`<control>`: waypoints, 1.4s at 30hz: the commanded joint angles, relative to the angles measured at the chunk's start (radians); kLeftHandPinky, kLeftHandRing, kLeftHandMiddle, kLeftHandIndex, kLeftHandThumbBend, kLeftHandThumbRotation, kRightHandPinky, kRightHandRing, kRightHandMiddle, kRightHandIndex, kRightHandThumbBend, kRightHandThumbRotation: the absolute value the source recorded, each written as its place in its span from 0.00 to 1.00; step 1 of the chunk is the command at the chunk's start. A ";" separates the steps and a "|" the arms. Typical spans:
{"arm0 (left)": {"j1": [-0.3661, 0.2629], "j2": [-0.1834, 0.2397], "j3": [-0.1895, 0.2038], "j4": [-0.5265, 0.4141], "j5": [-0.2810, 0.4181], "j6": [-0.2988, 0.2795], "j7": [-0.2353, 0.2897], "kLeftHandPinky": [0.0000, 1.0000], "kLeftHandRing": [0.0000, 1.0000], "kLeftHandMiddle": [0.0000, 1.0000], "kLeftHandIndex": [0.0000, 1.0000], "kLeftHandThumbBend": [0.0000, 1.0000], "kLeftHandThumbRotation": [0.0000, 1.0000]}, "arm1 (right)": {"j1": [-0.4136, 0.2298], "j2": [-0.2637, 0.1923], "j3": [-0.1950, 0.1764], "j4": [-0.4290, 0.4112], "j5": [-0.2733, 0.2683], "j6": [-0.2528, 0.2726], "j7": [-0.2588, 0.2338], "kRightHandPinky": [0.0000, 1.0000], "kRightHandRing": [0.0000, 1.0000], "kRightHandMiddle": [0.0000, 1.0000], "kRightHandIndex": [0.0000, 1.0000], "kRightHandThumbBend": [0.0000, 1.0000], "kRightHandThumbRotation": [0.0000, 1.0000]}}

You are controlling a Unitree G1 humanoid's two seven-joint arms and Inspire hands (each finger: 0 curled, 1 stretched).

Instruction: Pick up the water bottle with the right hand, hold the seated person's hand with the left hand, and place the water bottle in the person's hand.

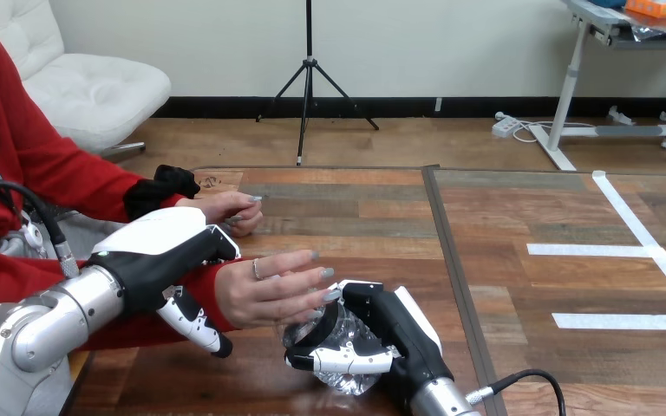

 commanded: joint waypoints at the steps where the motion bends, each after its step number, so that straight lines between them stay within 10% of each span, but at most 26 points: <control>1: -0.164 -0.036 0.034 -0.048 -0.030 -0.057 0.051 0.25 0.31 0.38 0.39 0.93 0.00 | -0.100 0.082 0.045 -0.022 -0.030 -0.014 -0.006 0.14 0.21 0.29 0.37 0.92 0.10; 31: -0.150 -0.037 0.038 -0.049 -0.035 -0.055 0.049 0.27 0.33 0.40 0.41 0.93 0.00 | -0.112 0.071 0.045 -0.009 -0.016 -0.023 -0.008 0.12 0.18 0.27 0.38 0.95 0.12; 42: -0.147 -0.034 0.036 -0.038 -0.036 -0.067 0.051 0.33 0.38 0.45 0.45 0.94 0.00 | -0.112 0.065 0.044 -0.007 -0.020 -0.029 -0.011 0.27 0.34 0.42 0.46 0.97 0.16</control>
